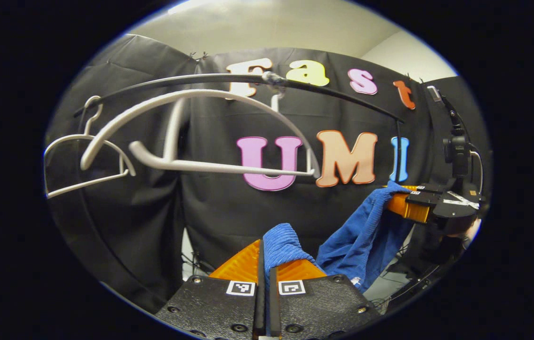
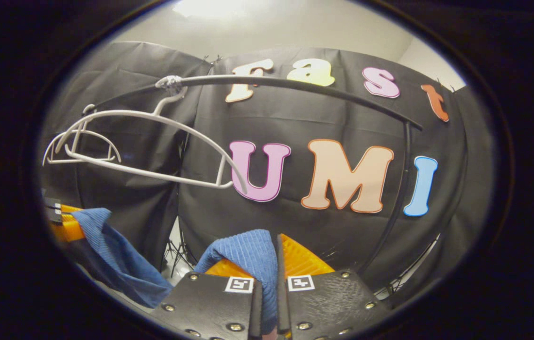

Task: Grasp the clothes on the hanger with both hands and then place them into the laundry hamper below.

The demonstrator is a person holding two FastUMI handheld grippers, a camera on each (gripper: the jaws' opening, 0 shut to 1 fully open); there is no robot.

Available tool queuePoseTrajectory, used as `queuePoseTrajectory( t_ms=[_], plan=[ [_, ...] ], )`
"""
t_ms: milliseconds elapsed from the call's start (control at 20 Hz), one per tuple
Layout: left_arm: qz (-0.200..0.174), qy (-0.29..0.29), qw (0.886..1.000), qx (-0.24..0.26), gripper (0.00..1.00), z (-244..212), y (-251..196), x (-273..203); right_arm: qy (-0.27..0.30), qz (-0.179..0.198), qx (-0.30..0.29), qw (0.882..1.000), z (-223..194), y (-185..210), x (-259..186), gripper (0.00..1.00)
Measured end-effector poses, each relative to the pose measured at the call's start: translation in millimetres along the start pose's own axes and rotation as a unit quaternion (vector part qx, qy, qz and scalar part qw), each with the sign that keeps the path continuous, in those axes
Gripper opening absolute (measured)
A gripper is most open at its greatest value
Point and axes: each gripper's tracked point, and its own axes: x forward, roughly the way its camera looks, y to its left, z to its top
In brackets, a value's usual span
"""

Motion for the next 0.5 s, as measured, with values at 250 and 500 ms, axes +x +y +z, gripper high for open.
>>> queuePoseTrajectory(
  t_ms=[250,500],
  plan=[
    [-0.071,0.020,0.997,-0.018,0.04,-16.4,-50.0,25.0,0.027,0.001,0.023,0.999,-26.8,-3.4,-15.8,0.07],
    [-0.103,0.088,0.990,-0.043,0.04,-74.6,-77.9,47.9,0.087,0.000,0.036,0.996,-87.5,0.3,-19.8,0.12]
  ],
)
